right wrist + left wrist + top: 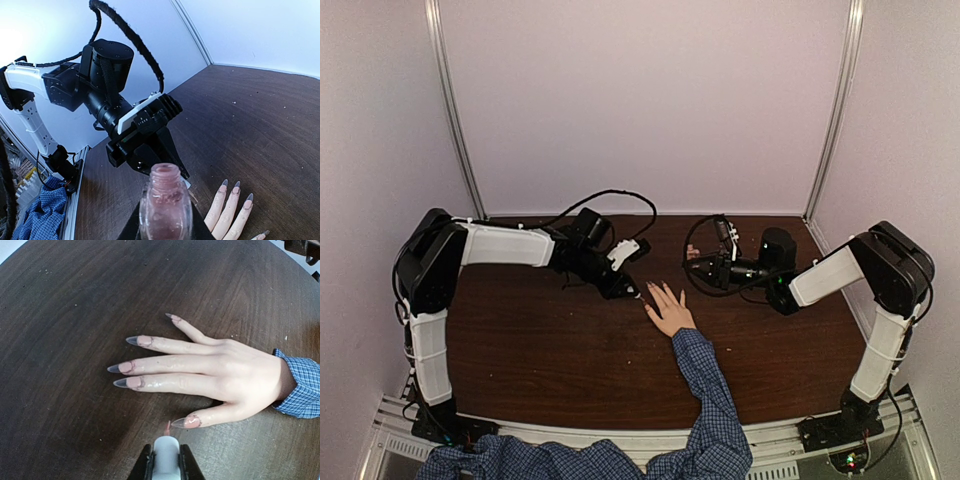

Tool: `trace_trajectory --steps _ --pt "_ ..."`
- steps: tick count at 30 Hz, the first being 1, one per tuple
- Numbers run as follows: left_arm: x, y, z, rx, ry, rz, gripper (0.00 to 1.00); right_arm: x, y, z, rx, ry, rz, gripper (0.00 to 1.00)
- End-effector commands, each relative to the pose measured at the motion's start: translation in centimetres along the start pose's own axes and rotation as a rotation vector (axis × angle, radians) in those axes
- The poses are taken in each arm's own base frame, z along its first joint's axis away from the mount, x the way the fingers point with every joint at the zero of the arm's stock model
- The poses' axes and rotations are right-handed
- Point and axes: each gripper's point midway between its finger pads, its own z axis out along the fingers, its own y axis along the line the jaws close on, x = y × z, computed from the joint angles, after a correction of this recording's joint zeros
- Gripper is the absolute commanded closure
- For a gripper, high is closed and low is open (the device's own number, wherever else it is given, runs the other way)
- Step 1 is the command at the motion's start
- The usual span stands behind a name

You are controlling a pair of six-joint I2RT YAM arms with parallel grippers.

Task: Paint the nails
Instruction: Paint the nail with the hand.

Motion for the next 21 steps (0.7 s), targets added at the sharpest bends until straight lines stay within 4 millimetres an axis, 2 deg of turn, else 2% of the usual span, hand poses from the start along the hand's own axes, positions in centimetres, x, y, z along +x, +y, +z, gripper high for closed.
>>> trace_trajectory --steps 1,5,13,21 --pt "-1.8 1.3 -0.3 -0.036 -0.054 -0.001 1.00 -0.1 -0.1 -0.1 -0.015 -0.009 -0.006 1.00" --pt "-2.2 1.1 -1.0 -0.037 -0.067 0.005 1.00 -0.1 -0.1 -0.1 -0.014 -0.009 -0.006 1.00" --pt "-2.8 -1.0 -2.5 0.005 -0.099 0.025 1.00 -0.1 0.0 -0.2 -0.017 -0.012 -0.010 1.00" --pt "-2.1 -2.0 -1.5 0.042 -0.074 0.022 1.00 -0.1 0.1 -0.2 -0.020 -0.013 -0.011 1.00"
